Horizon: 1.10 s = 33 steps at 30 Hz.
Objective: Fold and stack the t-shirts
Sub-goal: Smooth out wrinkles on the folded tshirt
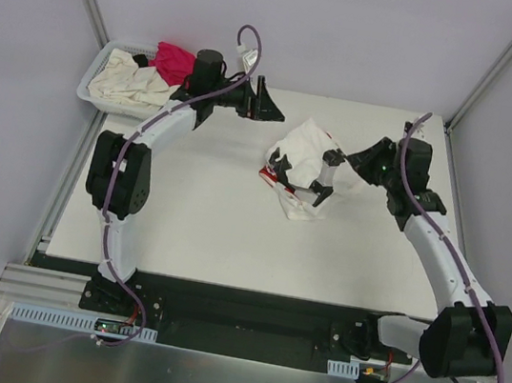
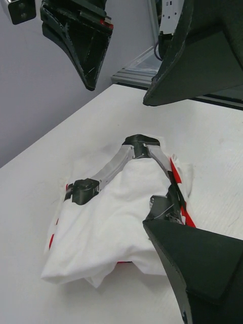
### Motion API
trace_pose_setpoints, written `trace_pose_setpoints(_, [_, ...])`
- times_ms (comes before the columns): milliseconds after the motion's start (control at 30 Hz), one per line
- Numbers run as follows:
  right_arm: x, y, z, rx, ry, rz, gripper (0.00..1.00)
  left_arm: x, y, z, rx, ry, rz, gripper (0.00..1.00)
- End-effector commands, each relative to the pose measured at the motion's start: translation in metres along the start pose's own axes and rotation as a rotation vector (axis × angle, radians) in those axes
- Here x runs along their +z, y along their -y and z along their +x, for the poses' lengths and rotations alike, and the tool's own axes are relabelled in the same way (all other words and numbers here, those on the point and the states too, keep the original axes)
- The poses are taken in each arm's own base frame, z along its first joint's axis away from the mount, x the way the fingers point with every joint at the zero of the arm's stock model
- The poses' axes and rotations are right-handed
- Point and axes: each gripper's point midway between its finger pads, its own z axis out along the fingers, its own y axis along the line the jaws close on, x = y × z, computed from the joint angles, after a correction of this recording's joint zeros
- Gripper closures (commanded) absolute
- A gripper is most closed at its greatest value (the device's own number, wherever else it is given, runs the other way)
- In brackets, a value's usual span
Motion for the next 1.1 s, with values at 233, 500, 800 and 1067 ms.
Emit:
trace_pose_setpoints(233, [0.125,-0.014,0.036,0.123,-0.217,-0.101,0.99,0.026,-0.004,-0.006,-0.058,0.041,0.097,0.1])
trace_pose_setpoints(500, [0.161,0.001,0.054,0.137,-0.273,-0.082,0.99,0.087,-0.016,0.054,-0.185,-0.075,0.152,0.1])
trace_pose_setpoints(800, [0.176,0.071,0.066,0.317,-0.278,0.042,0.99,0.1,-0.022,0.123,-0.322,-0.16,0.159,0.12])
trace_pose_setpoints(1067, [0.17,0.109,0.058,0.372,-0.235,0.135,0.99,0.091,-0.042,0.161,-0.387,-0.196,0.112,0.12])
